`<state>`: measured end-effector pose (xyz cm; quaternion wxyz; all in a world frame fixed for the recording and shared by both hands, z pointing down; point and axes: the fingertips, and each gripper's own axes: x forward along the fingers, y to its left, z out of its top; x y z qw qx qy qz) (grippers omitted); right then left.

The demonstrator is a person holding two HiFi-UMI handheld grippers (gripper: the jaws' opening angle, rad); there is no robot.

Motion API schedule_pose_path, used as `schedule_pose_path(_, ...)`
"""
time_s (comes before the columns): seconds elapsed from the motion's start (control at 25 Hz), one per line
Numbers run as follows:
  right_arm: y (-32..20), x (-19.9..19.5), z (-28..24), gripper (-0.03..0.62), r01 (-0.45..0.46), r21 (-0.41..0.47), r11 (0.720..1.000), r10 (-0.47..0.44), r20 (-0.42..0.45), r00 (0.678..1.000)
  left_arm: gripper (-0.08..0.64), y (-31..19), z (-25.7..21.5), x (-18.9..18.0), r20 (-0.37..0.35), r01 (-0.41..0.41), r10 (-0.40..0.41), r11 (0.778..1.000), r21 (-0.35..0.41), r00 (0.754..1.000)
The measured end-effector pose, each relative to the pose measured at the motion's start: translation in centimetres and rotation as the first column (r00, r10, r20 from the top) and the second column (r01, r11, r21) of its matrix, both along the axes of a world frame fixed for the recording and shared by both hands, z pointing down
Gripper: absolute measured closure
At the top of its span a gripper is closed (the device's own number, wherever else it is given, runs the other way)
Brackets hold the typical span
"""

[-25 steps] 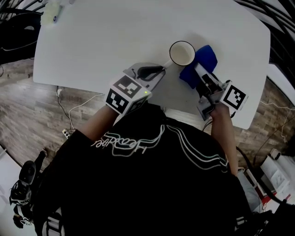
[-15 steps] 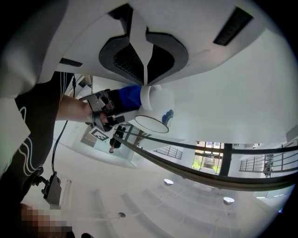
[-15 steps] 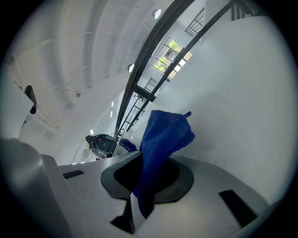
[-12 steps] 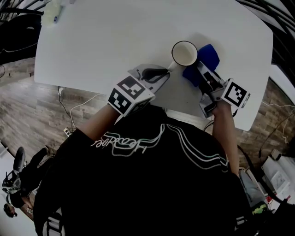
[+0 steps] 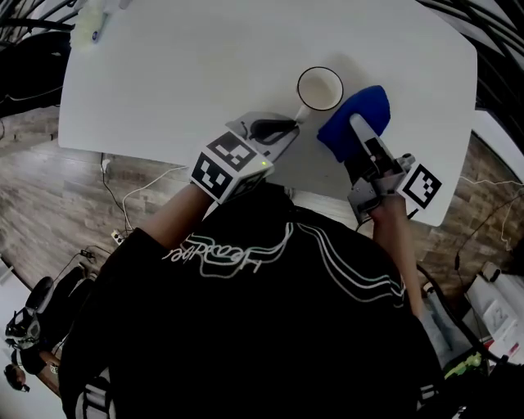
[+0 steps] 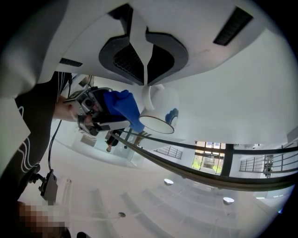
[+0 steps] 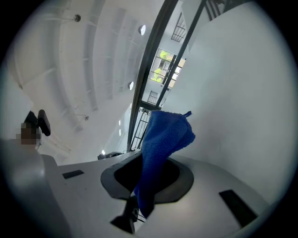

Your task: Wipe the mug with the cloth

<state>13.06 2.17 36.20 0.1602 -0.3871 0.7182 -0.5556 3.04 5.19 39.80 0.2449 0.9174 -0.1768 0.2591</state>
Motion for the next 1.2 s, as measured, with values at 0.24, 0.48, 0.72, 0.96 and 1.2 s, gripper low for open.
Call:
schedule_pose_path(0.24, 0.0, 0.2, -0.4, 0.541, -0.063, -0.002, 0.998, 0.063, 0.047, 0.997, 0.532, 0.6, -0.1, 1.2, 0.005, -0.019, 0.019, 1.0, -0.005, 1.0)
schedule_pose_path(0.48, -0.6, 0.5, 0.2, 0.541, -0.071, -0.011, 0.997, 0.071, 0.055, 0.996, 0.537, 0.8, -0.2, 2.0, -0.001, -0.041, 0.041, 0.999, -0.015, 0.999)
schedule_pose_path(0.72, -0.6, 0.8, 2.3, 0.541, -0.057, -0.046, 0.997, 0.056, -0.025, 0.998, 0.538, 1.1, -0.3, 2.7, -0.012, -0.05, 0.049, 0.998, -0.028, 0.999)
schedule_pose_path(0.96, -1.5, 0.2, 4.1, 0.541, -0.055, -0.089, 0.995, 0.044, -0.12, 0.992, 0.541, 0.5, 0.1, 2.1, -0.027, -0.042, 0.04, 0.998, -0.055, 0.999)
schedule_pose_path(1.2, 0.5, 1.1, 1.9, 0.541, -0.058, -0.02, 0.998, 0.054, -0.177, 0.983, 0.541, 1.6, -1.4, 1.3, -0.047, 0.032, -0.034, 0.999, -0.032, 0.998)
